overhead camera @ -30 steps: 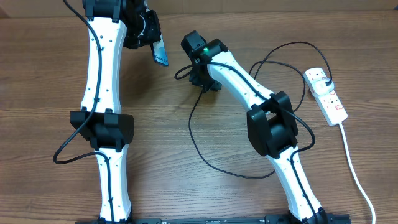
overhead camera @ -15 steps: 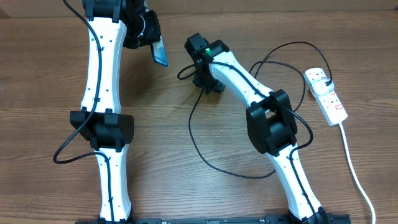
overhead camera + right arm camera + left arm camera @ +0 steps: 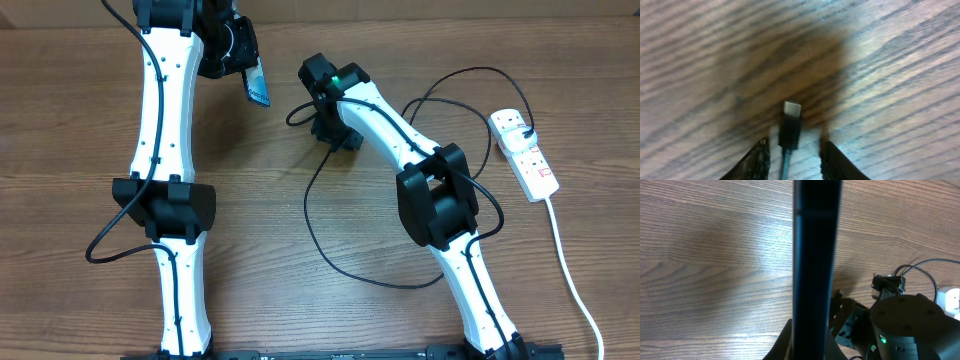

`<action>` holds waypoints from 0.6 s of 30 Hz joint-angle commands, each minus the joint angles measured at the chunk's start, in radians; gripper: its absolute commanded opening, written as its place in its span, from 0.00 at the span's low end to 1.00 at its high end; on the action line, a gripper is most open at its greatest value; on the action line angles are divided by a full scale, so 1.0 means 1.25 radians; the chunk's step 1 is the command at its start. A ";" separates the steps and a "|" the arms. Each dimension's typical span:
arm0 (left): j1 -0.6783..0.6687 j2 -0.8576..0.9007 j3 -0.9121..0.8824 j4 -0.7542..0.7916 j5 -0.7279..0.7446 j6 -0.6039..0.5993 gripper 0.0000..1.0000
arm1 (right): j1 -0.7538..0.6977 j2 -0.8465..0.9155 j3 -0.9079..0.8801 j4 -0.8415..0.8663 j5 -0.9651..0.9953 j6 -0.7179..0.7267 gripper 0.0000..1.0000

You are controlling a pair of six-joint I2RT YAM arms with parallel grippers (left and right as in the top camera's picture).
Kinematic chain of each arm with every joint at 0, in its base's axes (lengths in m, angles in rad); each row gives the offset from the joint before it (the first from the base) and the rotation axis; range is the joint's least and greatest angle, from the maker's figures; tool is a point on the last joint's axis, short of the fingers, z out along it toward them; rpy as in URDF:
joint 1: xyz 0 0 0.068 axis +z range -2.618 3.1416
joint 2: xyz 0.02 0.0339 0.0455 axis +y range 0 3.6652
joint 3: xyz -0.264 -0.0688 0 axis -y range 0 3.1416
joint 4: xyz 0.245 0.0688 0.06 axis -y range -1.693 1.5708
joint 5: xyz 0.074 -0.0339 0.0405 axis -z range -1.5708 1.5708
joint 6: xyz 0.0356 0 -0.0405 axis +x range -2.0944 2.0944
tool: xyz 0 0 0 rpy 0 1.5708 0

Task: Plug charger to phone and switch on socket

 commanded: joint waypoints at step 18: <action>-0.004 -0.027 0.020 0.009 0.002 -0.011 0.04 | -0.004 0.049 -0.001 -0.021 -0.043 0.006 0.24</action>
